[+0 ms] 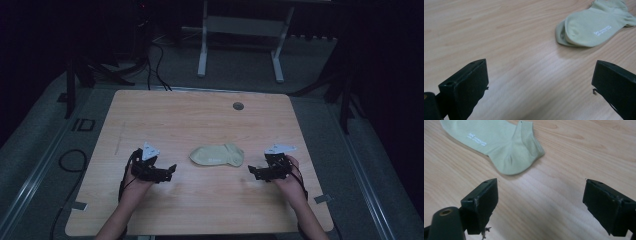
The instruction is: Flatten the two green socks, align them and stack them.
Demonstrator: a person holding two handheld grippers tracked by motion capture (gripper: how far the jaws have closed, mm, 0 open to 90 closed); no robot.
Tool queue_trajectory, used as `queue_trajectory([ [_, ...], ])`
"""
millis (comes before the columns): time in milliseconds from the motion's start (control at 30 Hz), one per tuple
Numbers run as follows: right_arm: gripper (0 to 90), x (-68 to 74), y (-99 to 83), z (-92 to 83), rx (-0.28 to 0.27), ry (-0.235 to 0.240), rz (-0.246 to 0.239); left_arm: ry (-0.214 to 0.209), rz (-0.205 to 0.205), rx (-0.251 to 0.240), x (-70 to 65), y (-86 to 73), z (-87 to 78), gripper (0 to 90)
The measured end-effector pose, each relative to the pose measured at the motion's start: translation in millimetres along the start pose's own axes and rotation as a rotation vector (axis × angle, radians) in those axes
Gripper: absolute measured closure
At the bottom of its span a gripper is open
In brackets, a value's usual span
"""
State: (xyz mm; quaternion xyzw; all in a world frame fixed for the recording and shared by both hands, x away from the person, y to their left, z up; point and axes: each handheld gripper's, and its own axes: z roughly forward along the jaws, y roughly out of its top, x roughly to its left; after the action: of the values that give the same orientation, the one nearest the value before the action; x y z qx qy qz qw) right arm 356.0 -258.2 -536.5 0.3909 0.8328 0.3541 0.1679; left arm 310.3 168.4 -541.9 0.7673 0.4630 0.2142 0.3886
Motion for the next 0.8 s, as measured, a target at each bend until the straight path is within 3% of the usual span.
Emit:
queue_trajectory([
  [233,12.9,-2.7,-14.2,-10.1,-0.021,-0.01,0.002,0.015,0.004,0.027,-0.3,-17.7,-2.3,0.6],
  [367,12.7,-5.1,-21.6,-17.7,-0.034,-0.042,0.005,0.023,-0.003,0.021,-0.6,-25.3,-4.8,0.6],
  [533,12.7,-10.0,-36.0,-26.3,-0.044,-0.06,0.033,0.051,0.006,0.021,-3.3,-34.7,-9.0,0.6],
  [633,12.7,-11.4,-40.8,-27.0,-0.039,-0.071,0.043,0.061,-0.009,0.013,-6.0,-39.6,-10.8,0.6],
  [800,12.7,-12.1,-52.4,-30.8,-0.043,-0.075,0.072,0.072,0.005,0.036,-7.0,-46.0,-13.5,0.6],
])
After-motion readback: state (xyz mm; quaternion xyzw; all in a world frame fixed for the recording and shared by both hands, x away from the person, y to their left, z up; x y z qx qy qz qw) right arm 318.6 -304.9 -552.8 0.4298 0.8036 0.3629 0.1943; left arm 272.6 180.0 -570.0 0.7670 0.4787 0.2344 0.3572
